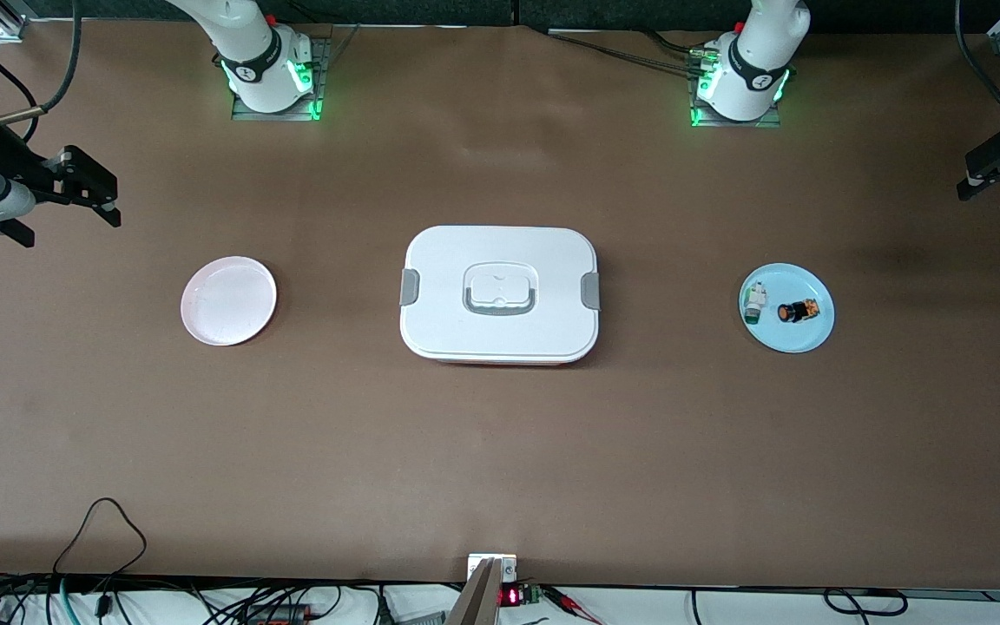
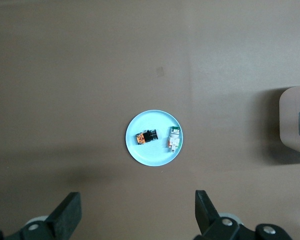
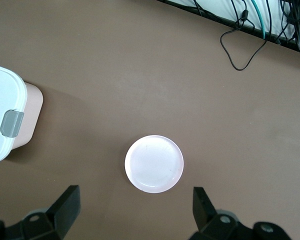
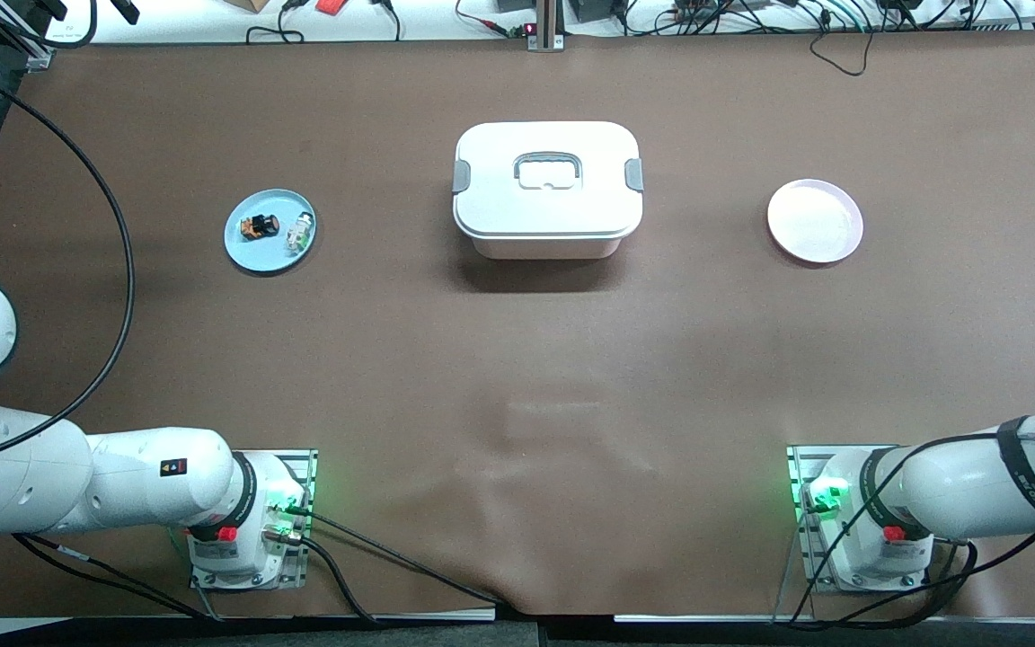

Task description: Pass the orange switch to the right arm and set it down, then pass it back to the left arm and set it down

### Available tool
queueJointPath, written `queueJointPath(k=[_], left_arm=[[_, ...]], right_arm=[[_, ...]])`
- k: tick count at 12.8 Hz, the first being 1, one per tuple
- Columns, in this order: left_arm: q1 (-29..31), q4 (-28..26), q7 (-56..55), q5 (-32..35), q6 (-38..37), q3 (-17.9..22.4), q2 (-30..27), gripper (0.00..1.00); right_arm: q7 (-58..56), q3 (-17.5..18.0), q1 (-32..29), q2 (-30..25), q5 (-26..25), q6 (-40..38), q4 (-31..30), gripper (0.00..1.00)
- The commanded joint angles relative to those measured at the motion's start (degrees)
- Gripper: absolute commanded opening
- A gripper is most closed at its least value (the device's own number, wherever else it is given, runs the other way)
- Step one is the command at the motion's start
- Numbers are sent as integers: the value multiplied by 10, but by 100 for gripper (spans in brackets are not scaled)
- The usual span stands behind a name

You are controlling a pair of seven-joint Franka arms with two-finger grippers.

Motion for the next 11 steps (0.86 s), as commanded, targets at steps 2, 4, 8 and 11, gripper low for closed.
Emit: queueJointPath(k=[2,4,8,11], left_arm=[[9,-4,29,-9,-3,4,-10,100],[10,-15,29,-6,-3,-1,-10,100],[9,-16,26,-1,-5,-2,-4,100],[9,-26,13,14,2,-2,12,100]], right_arm=[[-6,-1,-1,-2,-4,-5,-4,100],[-7,-5,-4,-2,0,-6,-3,100],[-29,37,-62,-4,-3,-12,-10,100],[-51,39,-71,-3,-1,-12,-11,100]])
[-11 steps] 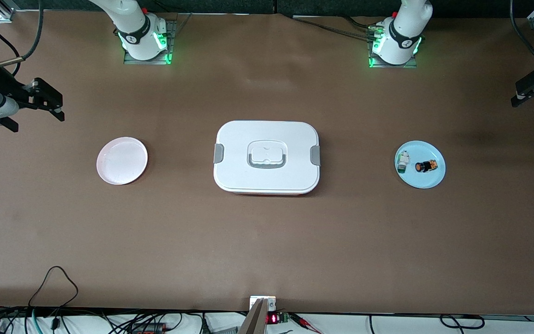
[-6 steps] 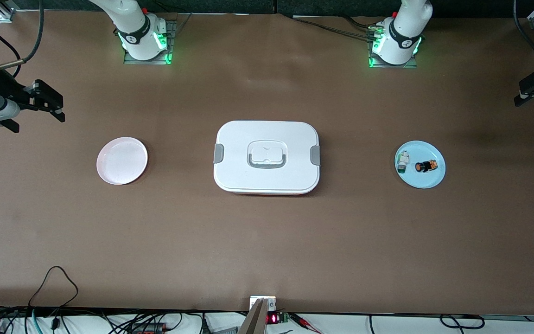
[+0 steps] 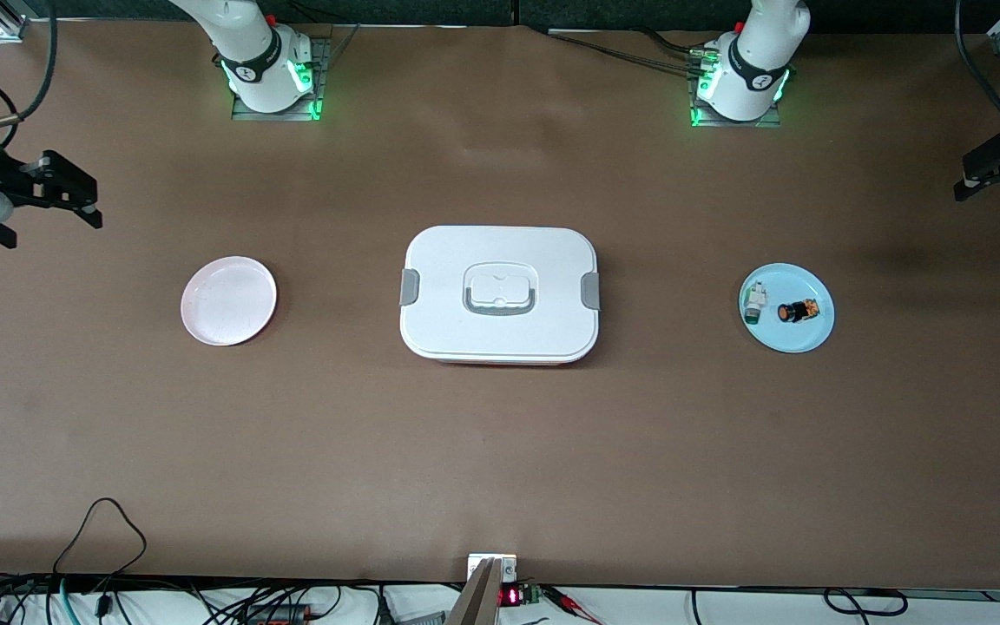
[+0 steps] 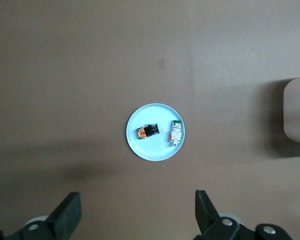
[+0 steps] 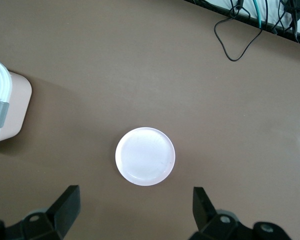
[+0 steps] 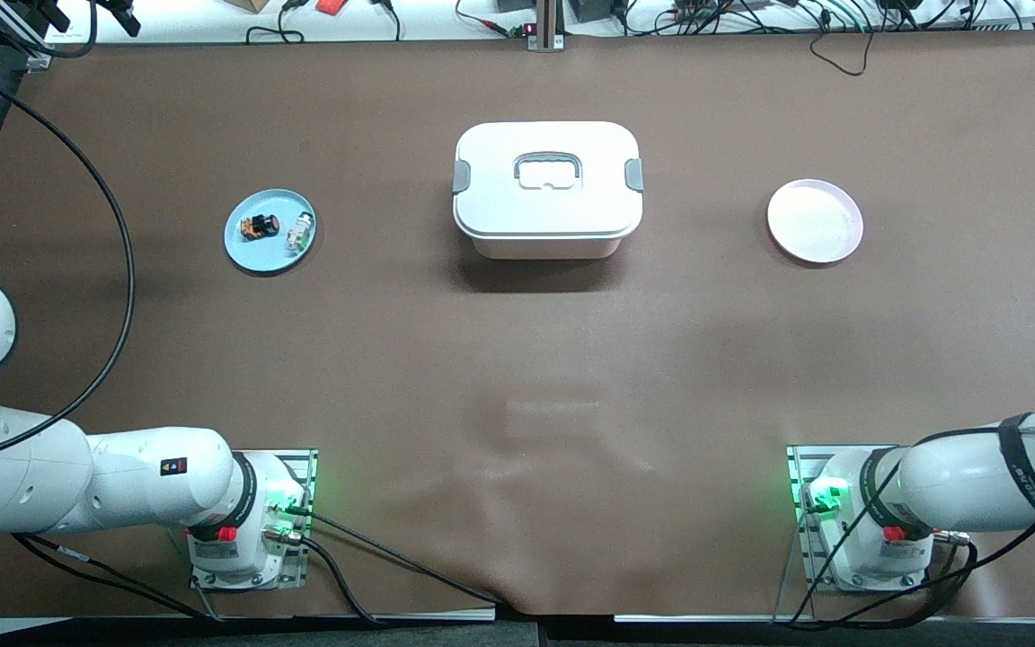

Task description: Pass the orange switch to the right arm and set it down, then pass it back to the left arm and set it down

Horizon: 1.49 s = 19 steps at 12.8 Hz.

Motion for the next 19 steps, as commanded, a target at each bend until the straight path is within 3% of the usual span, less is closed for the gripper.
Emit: queueJointPath(k=[1,11,13,15,19], left_arm=[[4,-7,-4,11,5,-3,22,100],[30,-18,-97,2,2,3,253,100],[29,-17,-111,-25,15,3,290,100],[31,-36,-112,-44,55,2,316,100],[29,-112,-114,-54,153,-3,318,100]], right_arm=[[-13,14,-13,-6,0,-4,-5,100],[-12,18,-5,-3,1,16,-3,100],[-11,18,-4,-3,2,16,-3,100],[-5,18,2,-2,2,27,-3,100],[-3,11,1,-11,0,28,2,100]])
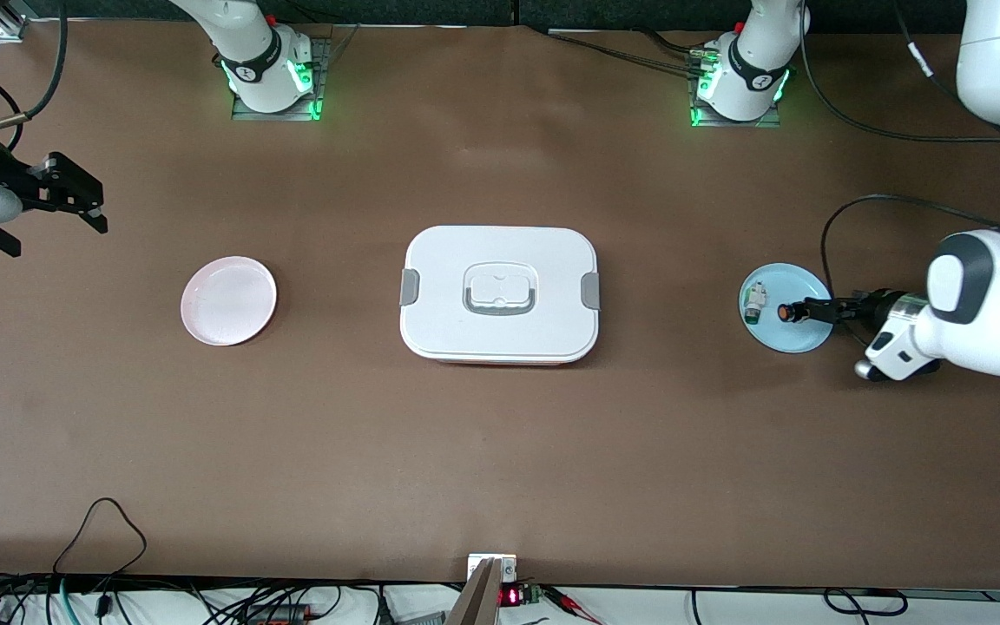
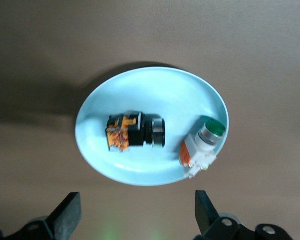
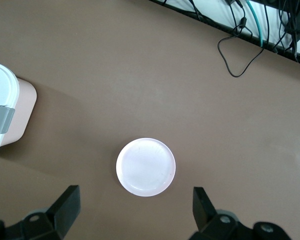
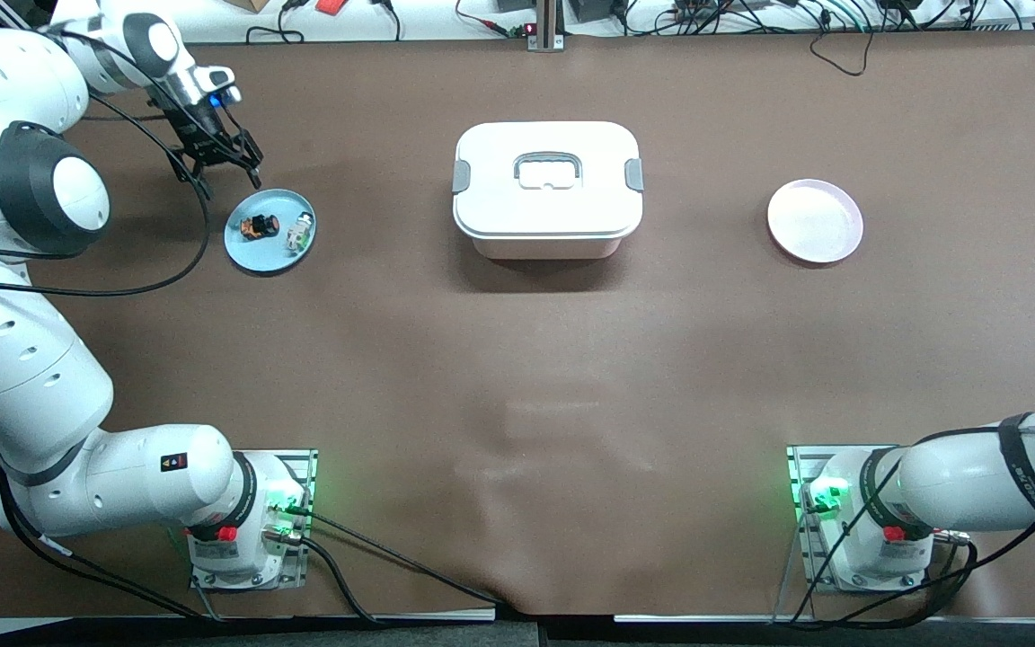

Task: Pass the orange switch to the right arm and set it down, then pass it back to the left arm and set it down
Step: 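Lower the left gripper onto the orange switch on the blue plate and close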

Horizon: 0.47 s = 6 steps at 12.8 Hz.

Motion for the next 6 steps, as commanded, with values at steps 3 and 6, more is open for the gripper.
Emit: queueJointPath(k=[3,6], left_arm=[[2,-58,-8,-9,84,-4,-4,100],[1,-60,-8,-8,107,-4,14,100]], right_arm=[[2,-5,-1,-10,-1,5,5,100],[3,-2,-1,-7,-1,13,0,100]])
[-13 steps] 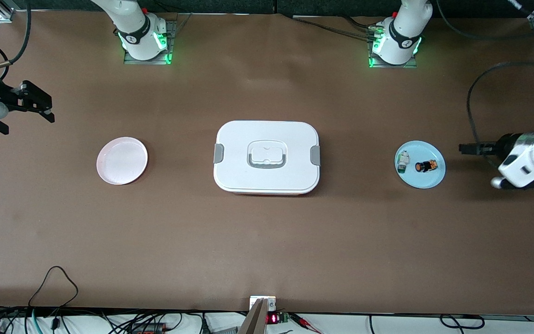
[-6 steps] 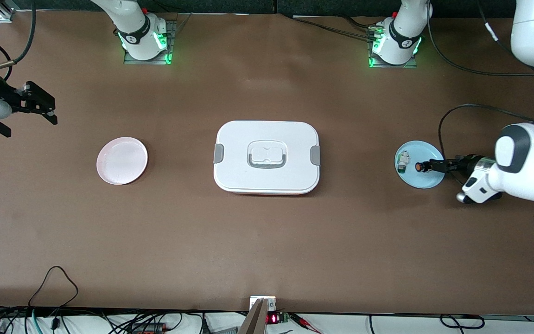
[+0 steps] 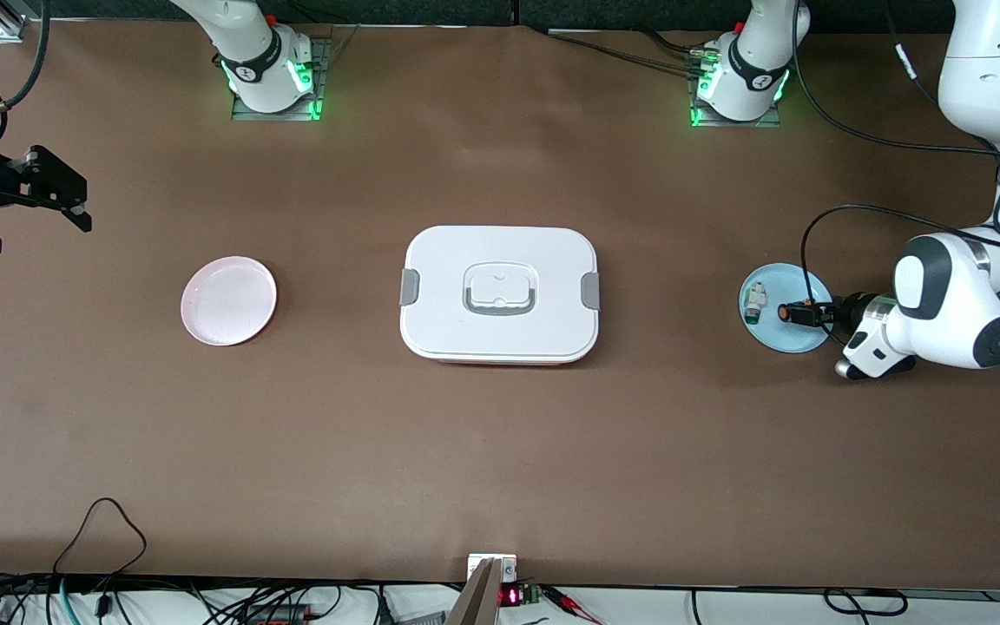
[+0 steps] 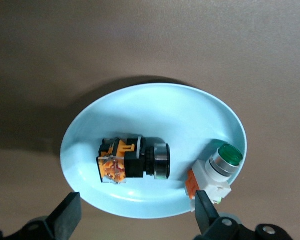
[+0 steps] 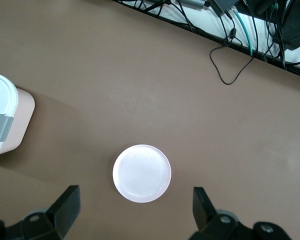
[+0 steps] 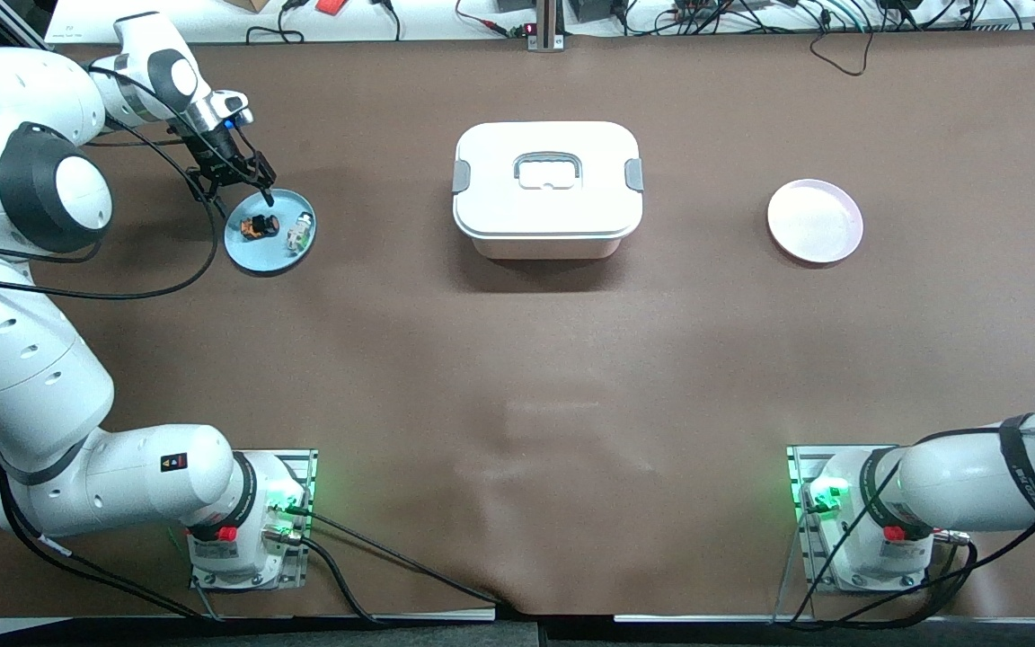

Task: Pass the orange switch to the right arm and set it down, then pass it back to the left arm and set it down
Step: 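Lower the left gripper onto the orange switch on the blue plate and close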

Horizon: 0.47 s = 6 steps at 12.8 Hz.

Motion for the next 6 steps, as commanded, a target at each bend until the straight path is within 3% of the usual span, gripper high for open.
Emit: queueJointPath(k=[1,6], left_arm=[[1,-5,-5,-8,26,-1,13,100],[-1,-20,-4,-4,54,-1,26,100]], right_arm=[[4,2,-3,-3,-1,-4,-3,100],[-4,-21,-7,2,7,-48,-5,100]])
